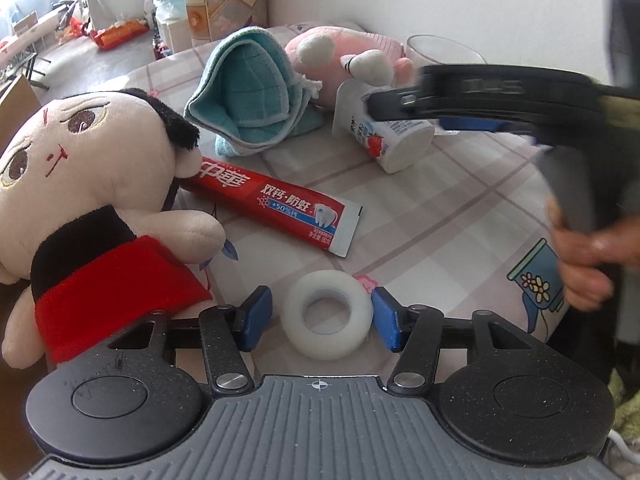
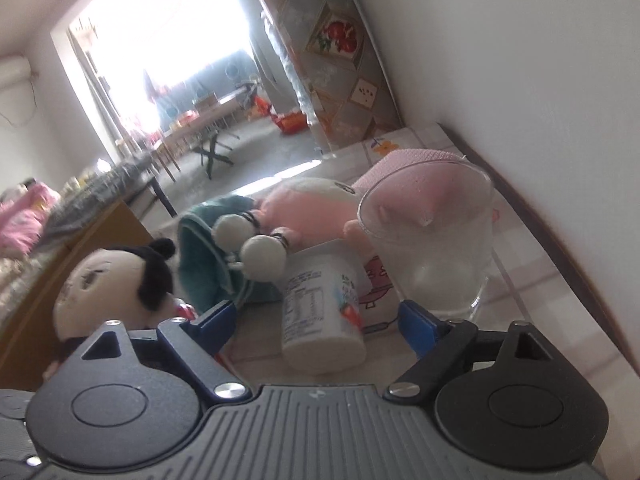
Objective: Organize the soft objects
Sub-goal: 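Grasp the white yogurt cup with the right gripper while the left holds the tape roll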
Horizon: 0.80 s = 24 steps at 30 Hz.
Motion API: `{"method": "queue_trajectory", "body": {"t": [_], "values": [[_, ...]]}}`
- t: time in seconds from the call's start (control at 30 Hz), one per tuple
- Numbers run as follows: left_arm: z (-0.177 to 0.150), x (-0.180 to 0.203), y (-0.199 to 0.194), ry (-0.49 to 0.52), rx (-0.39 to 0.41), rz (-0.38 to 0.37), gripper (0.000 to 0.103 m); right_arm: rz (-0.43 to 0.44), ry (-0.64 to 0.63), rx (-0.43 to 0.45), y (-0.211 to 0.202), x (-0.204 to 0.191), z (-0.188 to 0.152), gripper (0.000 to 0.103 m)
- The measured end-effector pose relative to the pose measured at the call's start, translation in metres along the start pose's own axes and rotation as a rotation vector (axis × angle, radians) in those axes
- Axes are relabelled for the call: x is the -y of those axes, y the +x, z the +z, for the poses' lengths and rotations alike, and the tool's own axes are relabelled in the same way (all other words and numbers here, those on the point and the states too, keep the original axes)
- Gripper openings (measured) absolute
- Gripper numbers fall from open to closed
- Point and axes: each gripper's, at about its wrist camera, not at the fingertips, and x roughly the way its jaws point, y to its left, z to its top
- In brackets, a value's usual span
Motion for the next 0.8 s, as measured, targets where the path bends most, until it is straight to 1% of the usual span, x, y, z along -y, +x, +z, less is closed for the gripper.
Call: {"method": "queue_trajectory", "body": {"t": [0.03,0.1,0.13,0.17,0.23,0.33,0.57,0.63,0.7,0.73,0.77,0.8], "values": [[0.0,-0.001,0.0,-0.004,-0.001,-0.002,0.055,-0.005,-0.003,-0.02,0.007,-0.001,0.001,0.083],[0.0,-0.002,0.001,-0.014,-0.005,-0.005,0.055,-0.005,-0.011,-0.059,0.02,-0.001,0.001,0.067],[0.0,-0.002,0.001,-0.015,-0.005,-0.005,0.054,-0.005,-0.011,-0.072,0.024,0.0,0.0,0.054],[-0.001,-0.001,0.001,-0.014,-0.004,-0.005,0.053,0.001,-0.003,-0.082,0.026,0.001,-0.001,0.052],[-0.002,-0.001,0.0,-0.018,-0.004,-0.009,0.05,0.018,0.01,-0.083,0.019,0.001,-0.004,0.052],[-0.002,-0.003,-0.001,-0.027,-0.006,-0.021,0.049,0.036,0.022,-0.091,0.003,0.003,-0.014,0.051],[-0.011,-0.003,-0.007,-0.023,-0.009,-0.047,0.049,0.053,0.059,-0.109,-0.059,0.01,-0.049,0.051],[-0.012,-0.001,-0.008,-0.02,-0.009,-0.053,0.049,0.052,0.054,-0.114,-0.073,0.007,-0.056,0.052],[-0.013,-0.001,-0.008,-0.015,-0.006,-0.054,0.049,0.044,0.024,-0.123,-0.078,0.003,-0.055,0.052],[-0.013,-0.001,-0.008,-0.015,-0.005,-0.056,0.05,0.036,0.006,-0.125,-0.079,0.0,-0.054,0.054],[-0.012,-0.001,-0.007,-0.017,-0.008,-0.058,0.051,0.029,-0.015,-0.126,-0.079,-0.003,-0.052,0.061],[-0.012,-0.002,-0.006,-0.019,-0.012,-0.059,0.051,0.017,-0.035,-0.124,-0.077,-0.006,-0.049,0.066]]}}
